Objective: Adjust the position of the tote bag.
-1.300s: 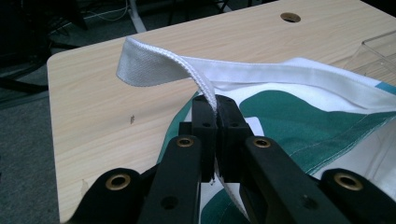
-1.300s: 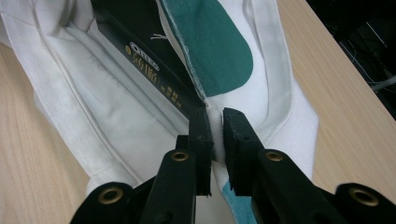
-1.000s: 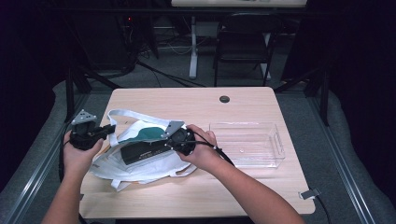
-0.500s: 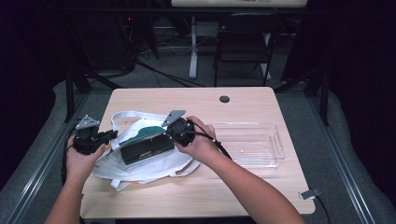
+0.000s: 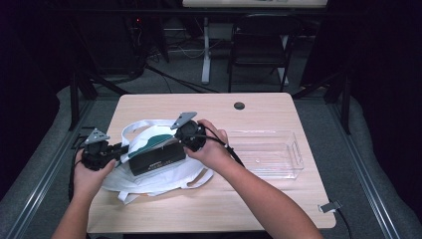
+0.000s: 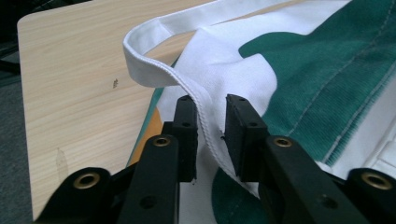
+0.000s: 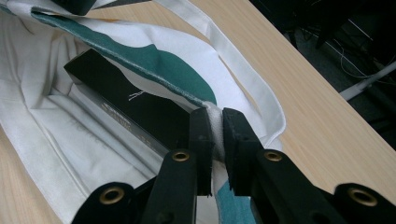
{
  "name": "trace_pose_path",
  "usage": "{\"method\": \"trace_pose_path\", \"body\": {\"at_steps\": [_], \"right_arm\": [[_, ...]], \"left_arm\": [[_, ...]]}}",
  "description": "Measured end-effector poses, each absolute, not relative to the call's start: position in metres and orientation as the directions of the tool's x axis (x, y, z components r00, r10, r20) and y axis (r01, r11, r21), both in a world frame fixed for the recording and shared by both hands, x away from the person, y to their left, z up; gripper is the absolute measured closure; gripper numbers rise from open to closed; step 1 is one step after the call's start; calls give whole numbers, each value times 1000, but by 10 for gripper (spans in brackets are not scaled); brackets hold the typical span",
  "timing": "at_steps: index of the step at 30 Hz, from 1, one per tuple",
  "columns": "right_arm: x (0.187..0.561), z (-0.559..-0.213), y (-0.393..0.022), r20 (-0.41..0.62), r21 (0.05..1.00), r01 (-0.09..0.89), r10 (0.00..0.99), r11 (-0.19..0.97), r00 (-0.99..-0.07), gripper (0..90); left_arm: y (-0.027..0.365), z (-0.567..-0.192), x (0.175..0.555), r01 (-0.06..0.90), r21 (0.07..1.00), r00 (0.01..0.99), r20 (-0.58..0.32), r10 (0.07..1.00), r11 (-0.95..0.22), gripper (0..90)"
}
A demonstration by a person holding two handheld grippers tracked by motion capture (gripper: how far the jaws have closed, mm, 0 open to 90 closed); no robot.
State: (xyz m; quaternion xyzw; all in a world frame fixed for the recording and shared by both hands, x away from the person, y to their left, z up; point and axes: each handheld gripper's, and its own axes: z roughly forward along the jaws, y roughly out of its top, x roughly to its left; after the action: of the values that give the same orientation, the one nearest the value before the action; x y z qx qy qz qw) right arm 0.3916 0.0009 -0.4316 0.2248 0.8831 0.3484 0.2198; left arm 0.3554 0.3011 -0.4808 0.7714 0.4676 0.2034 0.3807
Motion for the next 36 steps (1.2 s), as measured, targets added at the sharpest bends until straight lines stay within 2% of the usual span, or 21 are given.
{"method": "trace_pose_path", "body": {"at_steps": [7, 12, 20, 22, 23, 26, 32, 36], "right_arm": [[394, -429, 1, -233, 711, 247, 551, 659, -801, 826], [395, -430, 2, -228, 715, 250, 555, 653, -800, 827], [396, -429, 3, -229, 708, 256, 557, 658, -799, 826], [396, -428, 4, -230, 709, 256, 557, 658, -798, 827], [396, -428, 4, -229, 713, 254, 559, 653, -797, 826], [396, -428, 4, -228, 711, 256, 559, 655, -797, 827], [395, -428, 4, -230, 710, 253, 556, 657, -799, 826], [395, -428, 3, -234, 705, 252, 553, 663, -800, 826]], "left_arm": [[306, -469, 340, 523, 816, 478, -40, 878, -247, 579], [305, -464, 329, 496, 829, 484, -16, 875, -259, 528], [301, -464, 316, 478, 831, 516, -5, 857, -283, 512], [298, -466, 314, 482, 823, 543, -11, 840, -301, 539], [294, -468, 313, 478, 814, 542, 24, 840, -331, 546], [293, -471, 313, 477, 805, 536, 51, 842, -353, 546], [291, -479, 316, 472, 800, 520, 87, 850, -371, 523], [291, -483, 319, 474, 794, 513, 101, 852, -380, 544]]}}
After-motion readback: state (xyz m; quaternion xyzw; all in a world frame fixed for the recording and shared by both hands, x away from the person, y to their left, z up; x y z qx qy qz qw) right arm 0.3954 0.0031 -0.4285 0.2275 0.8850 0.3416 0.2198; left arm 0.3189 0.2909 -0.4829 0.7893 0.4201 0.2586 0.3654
